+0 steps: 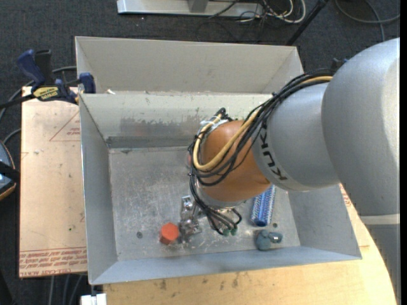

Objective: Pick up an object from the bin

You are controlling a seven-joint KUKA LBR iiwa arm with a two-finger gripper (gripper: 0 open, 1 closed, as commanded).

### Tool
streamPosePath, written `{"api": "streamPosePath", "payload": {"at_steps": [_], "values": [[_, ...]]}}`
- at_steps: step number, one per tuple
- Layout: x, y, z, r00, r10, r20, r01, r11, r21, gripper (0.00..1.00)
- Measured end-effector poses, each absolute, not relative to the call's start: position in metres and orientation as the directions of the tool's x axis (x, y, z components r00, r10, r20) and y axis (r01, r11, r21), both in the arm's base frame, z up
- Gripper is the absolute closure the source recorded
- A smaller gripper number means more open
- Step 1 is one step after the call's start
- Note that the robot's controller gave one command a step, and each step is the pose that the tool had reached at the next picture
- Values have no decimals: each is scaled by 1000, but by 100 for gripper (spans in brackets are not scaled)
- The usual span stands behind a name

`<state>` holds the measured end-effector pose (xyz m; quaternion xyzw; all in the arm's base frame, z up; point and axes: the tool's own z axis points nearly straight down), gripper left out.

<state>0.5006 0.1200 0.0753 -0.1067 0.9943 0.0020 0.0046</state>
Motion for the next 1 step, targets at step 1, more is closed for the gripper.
{"api": "streamPosePath", "payload": {"at_steps": [1], "values": [[499, 119, 73, -977, -212, -6, -212, 977, 2, 0]]}}
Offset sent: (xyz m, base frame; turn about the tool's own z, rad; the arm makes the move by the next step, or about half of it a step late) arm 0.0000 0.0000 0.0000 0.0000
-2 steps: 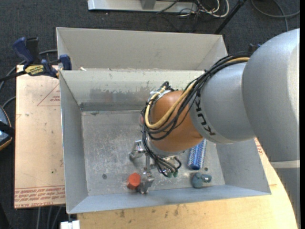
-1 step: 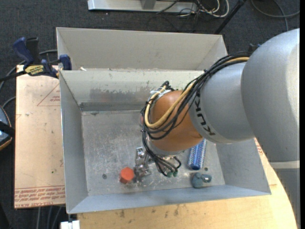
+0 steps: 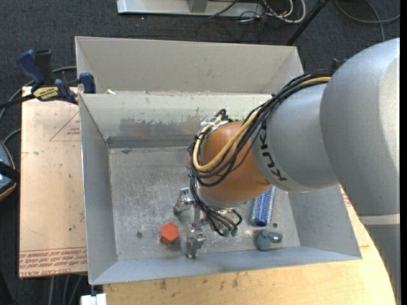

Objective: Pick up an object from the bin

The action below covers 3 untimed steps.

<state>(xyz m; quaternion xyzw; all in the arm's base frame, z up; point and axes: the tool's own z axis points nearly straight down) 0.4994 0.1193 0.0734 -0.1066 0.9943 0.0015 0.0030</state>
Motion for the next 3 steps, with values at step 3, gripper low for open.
{"api": "streamPosePath", "payload": {"at_steps": [3], "values": [[494, 169, 80, -988, 156, -1, 156, 988, 3, 0]]}}
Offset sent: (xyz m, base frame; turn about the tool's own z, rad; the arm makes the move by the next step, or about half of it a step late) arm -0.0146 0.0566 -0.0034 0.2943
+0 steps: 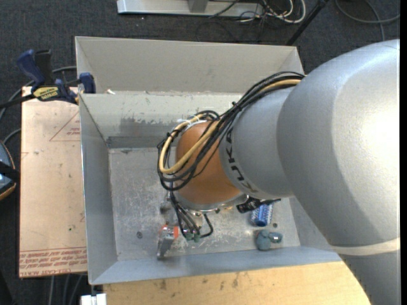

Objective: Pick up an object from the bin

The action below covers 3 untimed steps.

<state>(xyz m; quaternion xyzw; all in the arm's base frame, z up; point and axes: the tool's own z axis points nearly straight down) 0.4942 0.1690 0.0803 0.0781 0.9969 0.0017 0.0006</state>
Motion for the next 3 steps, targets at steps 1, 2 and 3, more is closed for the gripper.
{"api": "streamPosePath", "payload": {"at_steps": [1, 2, 3], "values": [[498, 106, 74, -994, 110, -8, 110, 994, 7, 0], [488, 153, 78, -999, -53, -10, -53, 999, 3, 0], [488, 153, 80, -999, -52, -10, -52, 999, 4, 100]]}}
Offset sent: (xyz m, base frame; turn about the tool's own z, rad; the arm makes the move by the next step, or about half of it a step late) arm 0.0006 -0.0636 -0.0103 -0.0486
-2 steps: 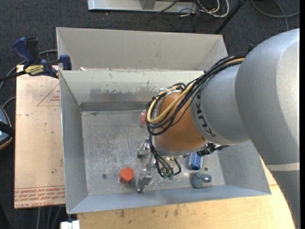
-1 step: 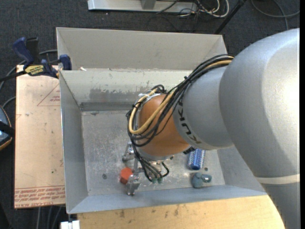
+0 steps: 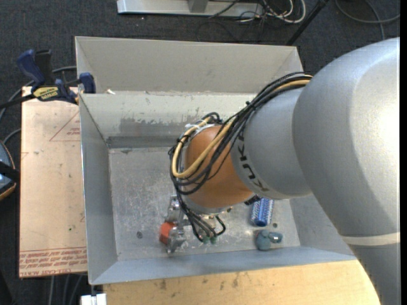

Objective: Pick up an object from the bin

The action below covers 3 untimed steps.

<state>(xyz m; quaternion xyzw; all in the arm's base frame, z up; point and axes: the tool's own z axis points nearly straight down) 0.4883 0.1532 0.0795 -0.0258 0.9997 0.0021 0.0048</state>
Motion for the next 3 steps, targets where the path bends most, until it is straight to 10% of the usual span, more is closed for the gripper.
{"api": "streamPosePath", "payload": {"at_steps": [1, 2, 3], "values": [[527, 132, 245, -963, -269, -11, -269, 963, 0, 100], [528, 144, 174, -998, 67, 4, 67, 998, -1, 100], [529, 144, 176, -998, 67, 0, 67, 998, 1, 0]]}}
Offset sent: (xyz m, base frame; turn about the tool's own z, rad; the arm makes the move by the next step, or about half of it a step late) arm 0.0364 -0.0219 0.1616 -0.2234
